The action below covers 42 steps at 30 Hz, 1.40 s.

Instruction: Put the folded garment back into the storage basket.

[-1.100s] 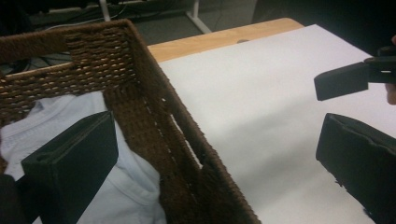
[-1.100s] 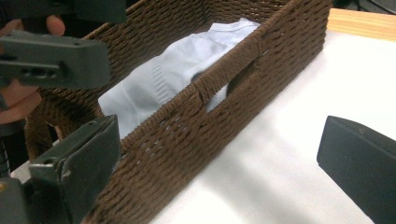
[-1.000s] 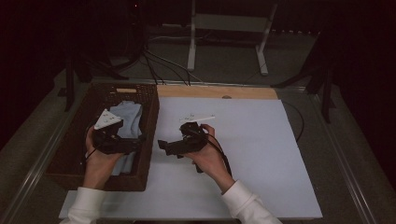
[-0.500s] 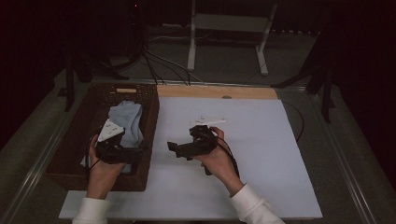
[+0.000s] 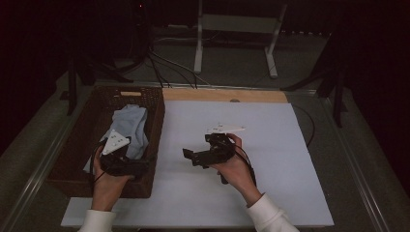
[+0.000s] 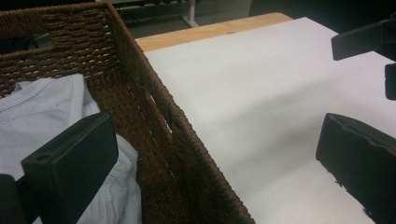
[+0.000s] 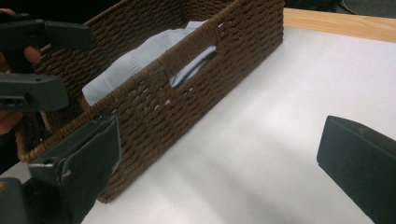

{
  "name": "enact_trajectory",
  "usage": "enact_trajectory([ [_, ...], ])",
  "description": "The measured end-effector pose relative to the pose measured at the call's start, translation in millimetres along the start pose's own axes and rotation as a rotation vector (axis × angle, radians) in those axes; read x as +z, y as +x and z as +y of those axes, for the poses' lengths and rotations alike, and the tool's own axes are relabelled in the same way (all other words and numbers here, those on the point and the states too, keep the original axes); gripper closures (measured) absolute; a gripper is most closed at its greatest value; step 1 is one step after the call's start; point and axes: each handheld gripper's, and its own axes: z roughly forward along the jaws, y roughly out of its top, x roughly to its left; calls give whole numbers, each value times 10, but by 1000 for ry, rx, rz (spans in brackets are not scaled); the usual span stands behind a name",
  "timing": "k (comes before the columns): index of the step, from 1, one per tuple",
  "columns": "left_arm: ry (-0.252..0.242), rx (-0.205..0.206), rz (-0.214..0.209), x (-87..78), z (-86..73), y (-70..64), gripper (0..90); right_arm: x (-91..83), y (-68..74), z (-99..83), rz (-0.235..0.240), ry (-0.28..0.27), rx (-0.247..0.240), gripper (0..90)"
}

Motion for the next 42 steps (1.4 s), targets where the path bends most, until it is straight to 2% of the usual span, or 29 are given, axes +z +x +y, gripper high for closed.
enact_trajectory([
  [7,-18,-5,4,-23,-55,-11,3,-102,-42,-58,-19,-6,-23,1],
  [24,-36,0,9,-91,-120,-25,3,-388,-253,-210,-50,-49,-20,1],
  [34,-24,-3,9,-108,-205,-18,3,-609,-396,-354,-86,-82,-12,1],
  [36,-11,-5,7,-99,-229,-9,3,-651,-418,-385,-109,-93,-22,1],
  [42,-24,-7,6,-114,-253,-1,3,-778,-500,-481,-141,-108,-26,1],
])
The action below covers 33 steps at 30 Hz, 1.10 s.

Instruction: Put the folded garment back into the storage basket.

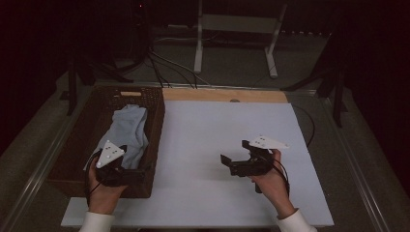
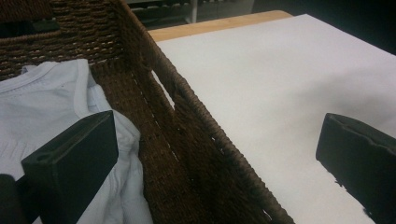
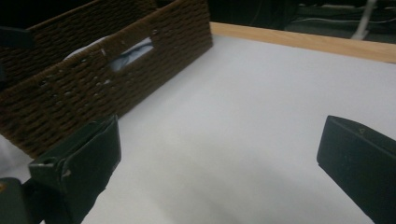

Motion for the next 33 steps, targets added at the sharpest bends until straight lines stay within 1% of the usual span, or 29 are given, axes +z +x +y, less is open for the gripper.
enact_trajectory([
  [2,-4,1,0,-4,-2,-2,3,-24,-21,-13,-1,-3,5,1],
  [8,-21,7,-1,-14,-16,-4,3,-196,-153,-95,-28,-26,16,1],
  [12,-32,14,-1,-18,-32,-5,3,-300,-229,-143,-49,-52,20,1],
  [18,-58,26,-9,-36,-50,-8,3,-435,-326,-238,-65,-101,42,1],
  [21,-66,25,-9,-47,-52,-8,3,-471,-351,-271,-72,-110,45,1],
  [22,-77,25,-10,-66,-55,-5,3,-526,-379,-300,-81,-122,47,1],
  [23,-77,25,-10,-66,-55,-5,3,-526,-379,-300,-81,-122,47,1],
  [24,-83,23,-9,-74,-58,2,3,-566,-397,-316,-87,-134,49,1],
  [28,-94,15,-3,-89,-62,25,3,-629,-434,-336,-97,-157,53,1],
  [33,-99,12,1,-100,-64,45,3,-676,-466,-379,-103,-167,51,1],
])
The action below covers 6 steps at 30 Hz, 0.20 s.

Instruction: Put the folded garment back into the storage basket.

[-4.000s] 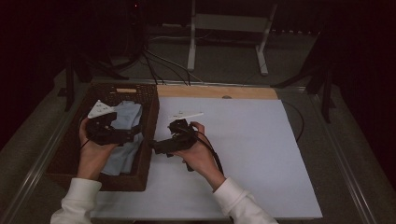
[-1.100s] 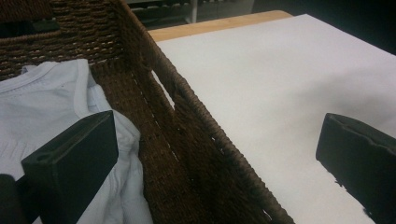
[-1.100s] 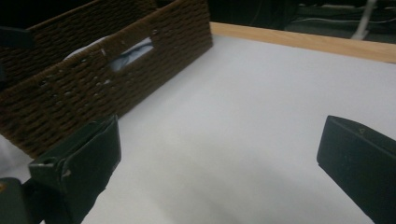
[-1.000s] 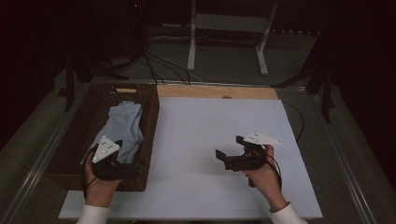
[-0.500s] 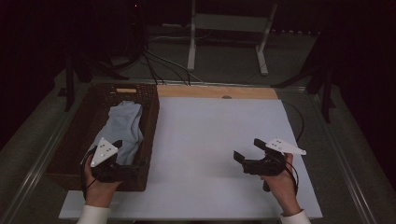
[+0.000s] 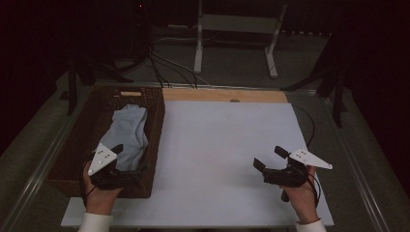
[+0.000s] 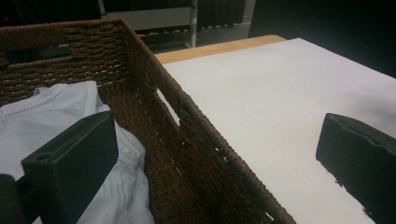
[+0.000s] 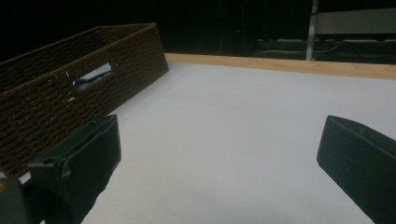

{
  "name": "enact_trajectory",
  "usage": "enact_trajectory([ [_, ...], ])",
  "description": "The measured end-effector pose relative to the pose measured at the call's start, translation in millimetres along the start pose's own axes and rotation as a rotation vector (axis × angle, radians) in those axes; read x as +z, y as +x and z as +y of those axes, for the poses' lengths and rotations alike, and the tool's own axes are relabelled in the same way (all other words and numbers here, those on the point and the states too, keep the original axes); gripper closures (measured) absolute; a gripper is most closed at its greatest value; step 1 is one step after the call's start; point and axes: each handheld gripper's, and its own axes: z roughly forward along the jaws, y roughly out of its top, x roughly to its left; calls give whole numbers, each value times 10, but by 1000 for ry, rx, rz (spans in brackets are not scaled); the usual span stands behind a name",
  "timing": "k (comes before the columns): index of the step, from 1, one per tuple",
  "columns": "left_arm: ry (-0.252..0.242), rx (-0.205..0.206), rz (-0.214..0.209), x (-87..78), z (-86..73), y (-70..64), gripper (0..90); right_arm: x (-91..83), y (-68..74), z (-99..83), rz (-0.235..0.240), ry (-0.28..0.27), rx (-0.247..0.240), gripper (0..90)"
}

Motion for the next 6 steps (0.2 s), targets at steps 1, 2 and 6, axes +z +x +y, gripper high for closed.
enact_trajectory([
  [1,-1,0,1,-1,-1,2,3,-10,-4,-8,-3,1,-1,1],
  [2,0,0,3,-1,-1,4,3,-17,-10,-16,-6,1,-3,1],
  [6,-3,-4,3,-2,-3,8,3,-23,-18,-30,-11,-1,-3,1],
])
